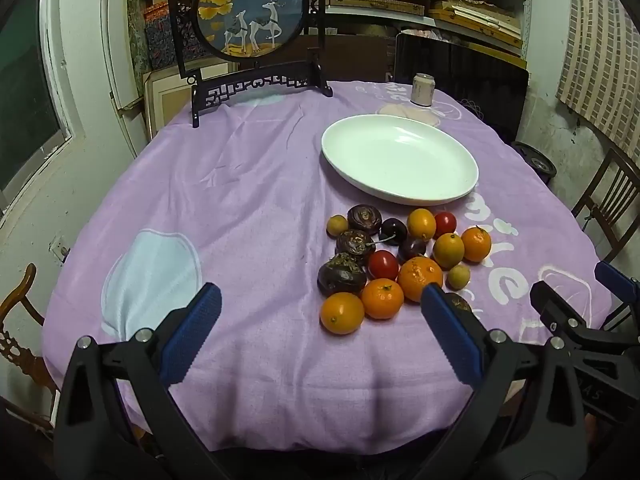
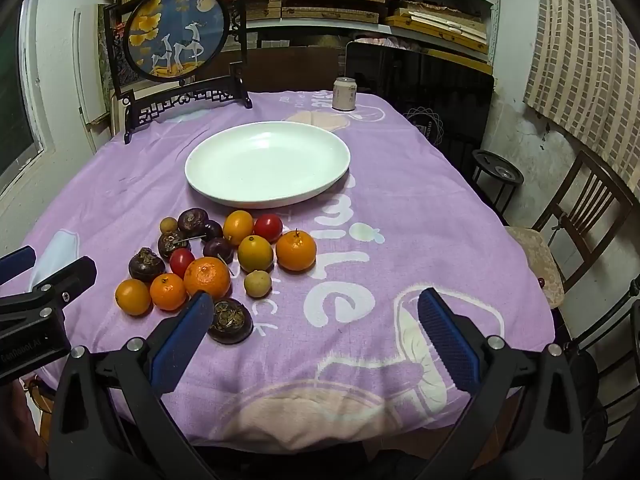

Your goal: Organize fruits

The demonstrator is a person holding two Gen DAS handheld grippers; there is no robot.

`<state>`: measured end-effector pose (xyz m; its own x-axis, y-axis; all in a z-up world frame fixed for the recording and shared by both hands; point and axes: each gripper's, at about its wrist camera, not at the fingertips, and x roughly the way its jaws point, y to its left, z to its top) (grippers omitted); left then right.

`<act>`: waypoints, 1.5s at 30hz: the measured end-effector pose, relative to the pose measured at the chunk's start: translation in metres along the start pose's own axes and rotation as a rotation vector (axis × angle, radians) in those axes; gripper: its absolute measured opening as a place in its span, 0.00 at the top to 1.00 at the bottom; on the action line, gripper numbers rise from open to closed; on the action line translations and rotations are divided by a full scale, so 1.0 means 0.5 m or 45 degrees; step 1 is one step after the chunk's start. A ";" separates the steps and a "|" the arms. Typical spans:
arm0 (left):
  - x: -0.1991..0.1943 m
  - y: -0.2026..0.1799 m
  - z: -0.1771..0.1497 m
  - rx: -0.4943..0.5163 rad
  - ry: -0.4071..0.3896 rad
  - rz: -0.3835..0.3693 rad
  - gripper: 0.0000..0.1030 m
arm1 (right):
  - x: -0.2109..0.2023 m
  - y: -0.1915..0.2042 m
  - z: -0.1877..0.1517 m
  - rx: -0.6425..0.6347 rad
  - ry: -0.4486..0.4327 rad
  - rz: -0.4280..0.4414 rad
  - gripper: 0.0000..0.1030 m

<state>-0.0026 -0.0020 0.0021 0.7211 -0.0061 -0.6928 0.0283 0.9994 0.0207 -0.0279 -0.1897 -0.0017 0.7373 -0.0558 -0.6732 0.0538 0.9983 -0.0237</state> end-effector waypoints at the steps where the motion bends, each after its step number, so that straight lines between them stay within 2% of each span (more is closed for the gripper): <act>1: -0.001 -0.001 0.000 0.002 0.000 0.000 0.02 | 0.000 0.000 0.000 0.000 0.000 0.000 0.01; 45: -0.002 -0.005 -0.006 -0.009 0.010 -0.010 0.02 | -0.001 0.006 0.001 -0.010 0.004 0.003 0.01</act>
<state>-0.0052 -0.0043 0.0006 0.7153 -0.0139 -0.6987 0.0292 0.9995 0.0101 -0.0278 -0.1865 -0.0007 0.7352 -0.0531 -0.6758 0.0467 0.9985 -0.0277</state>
